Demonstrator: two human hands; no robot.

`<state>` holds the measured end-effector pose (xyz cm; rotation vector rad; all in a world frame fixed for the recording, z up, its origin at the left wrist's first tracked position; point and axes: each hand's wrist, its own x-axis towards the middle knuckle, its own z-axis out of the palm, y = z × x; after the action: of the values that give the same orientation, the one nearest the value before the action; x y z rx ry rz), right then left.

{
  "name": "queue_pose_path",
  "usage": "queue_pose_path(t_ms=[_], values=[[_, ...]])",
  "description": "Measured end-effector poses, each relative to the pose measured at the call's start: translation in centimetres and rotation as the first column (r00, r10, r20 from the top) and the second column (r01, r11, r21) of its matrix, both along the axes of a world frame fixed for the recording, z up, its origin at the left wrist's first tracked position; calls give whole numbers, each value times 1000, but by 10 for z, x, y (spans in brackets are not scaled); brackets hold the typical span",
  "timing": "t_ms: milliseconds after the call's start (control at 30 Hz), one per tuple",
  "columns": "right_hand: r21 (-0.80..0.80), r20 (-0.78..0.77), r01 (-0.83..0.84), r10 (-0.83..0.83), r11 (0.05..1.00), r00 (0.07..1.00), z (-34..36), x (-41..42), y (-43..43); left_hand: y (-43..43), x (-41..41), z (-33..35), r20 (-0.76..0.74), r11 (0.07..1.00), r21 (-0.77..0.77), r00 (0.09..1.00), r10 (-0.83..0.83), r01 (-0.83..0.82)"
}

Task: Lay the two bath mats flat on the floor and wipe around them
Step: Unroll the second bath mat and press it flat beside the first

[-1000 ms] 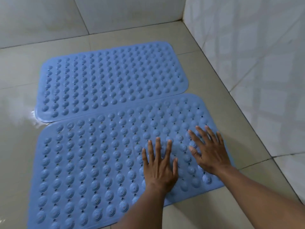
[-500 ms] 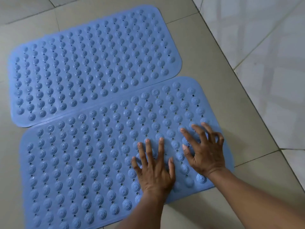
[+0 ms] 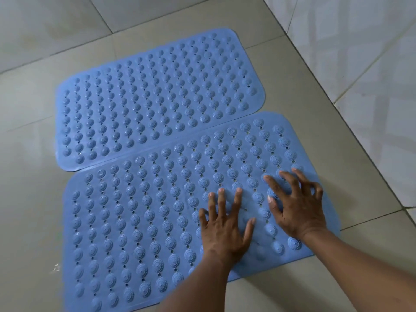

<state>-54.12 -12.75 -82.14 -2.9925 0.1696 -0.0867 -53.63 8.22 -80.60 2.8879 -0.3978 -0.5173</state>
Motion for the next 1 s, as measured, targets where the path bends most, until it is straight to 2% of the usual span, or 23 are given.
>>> queue_pose_path(t_ms=[133,233,267,433,500,633,767,1000], values=[[-13,-47,46,-47,999,998,0,-5,13,42,-10,1,55,995,18,993,-104,103],[45,-109,168,-162,985,981,3,-11,59,102,-29,2,61,998,58,998,-17,13],[71,-110,159,-150,985,982,5,-14,83,128,-36,1,51,996,74,998,38,-41],[193,-92,-165,185,967,978,13,-28,220,243,-44,14,17,958,176,973,229,-228],[211,-119,-215,243,954,963,18,-26,264,264,-38,21,8,937,148,948,319,-317],[148,-156,-280,302,948,941,21,-10,311,299,-29,28,-9,916,171,929,369,-363],[91,-163,-253,265,963,950,19,3,321,311,-26,19,-11,913,170,926,377,-370],[-12,-107,-270,268,963,958,6,-1,323,311,-24,-6,133,923,137,930,343,-360]])
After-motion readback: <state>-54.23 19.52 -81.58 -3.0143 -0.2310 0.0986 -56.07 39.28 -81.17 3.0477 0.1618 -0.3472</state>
